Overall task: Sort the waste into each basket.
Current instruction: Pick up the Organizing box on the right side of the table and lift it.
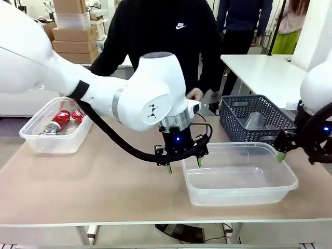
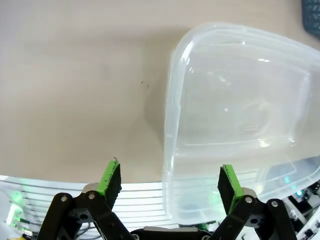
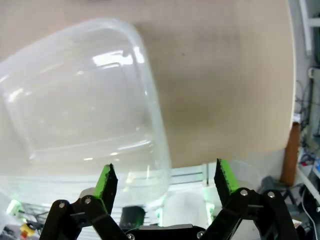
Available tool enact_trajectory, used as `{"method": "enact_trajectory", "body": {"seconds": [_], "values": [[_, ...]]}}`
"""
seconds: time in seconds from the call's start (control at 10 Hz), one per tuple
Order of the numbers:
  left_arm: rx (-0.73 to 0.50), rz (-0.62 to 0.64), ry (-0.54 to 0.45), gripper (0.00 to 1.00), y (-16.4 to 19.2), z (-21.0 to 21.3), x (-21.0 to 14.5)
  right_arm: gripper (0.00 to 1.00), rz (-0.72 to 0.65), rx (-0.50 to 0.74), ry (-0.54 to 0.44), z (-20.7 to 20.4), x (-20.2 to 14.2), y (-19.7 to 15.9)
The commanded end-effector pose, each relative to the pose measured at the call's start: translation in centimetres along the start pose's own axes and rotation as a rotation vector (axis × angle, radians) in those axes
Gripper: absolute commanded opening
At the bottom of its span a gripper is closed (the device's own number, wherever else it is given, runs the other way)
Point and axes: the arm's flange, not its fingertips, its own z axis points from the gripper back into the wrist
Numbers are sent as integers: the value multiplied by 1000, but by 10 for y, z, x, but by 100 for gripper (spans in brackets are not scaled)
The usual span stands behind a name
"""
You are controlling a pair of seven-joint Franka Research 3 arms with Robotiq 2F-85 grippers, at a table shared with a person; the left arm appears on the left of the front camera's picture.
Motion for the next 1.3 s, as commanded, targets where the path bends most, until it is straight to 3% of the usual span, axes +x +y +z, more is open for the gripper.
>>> {"method": "enact_trajectory", "body": {"seconds": [0.0, 0.3, 0.4, 0.5, 0.6, 0.7, 0.8, 0.9, 1.0, 1.1, 1.2], "values": [[41, -43, -28, 100, -13, -20, 5, 100, 86, 69, 62, -44, 3, -9], [81, -76, -8, 100, -22, -39, 3, 100, 94, 157, 95, -73, 11, -4], [87, -76, -16, 58, -20, -39, 5, 100, 97, 158, 77, -73, 11, -3], [102, -61, -10, 40, -20, -39, 5, 41, 107, 146, 62, -74, 10, -1], [115, -63, -17, 0, -21, -40, 5, 41, 102, 133, 63, -74, 10, 1], [120, -66, -13, 0, -22, -42, 4, 0, 106, 137, 62, -73, 9, 3], [126, -63, -11, 0, -22, -42, 4, 0, 110, 135, 61, -73, 9, 4], [125, -61, -13, 13, -22, -41, 4, 25, 110, 133, 58, -72, 9, 4], [124, -62, -16, 3, -22, -41, 4, 15, 111, 129, 58, -73, 9, 5], [126, -64, -12, 0, -22, -42, 4, 0, 115, 125, 56, -72, 9, 5], [129, -67, -9, 0, -22, -42, 4, 0, 112, 118, 56, -71, 8, 5]]}}
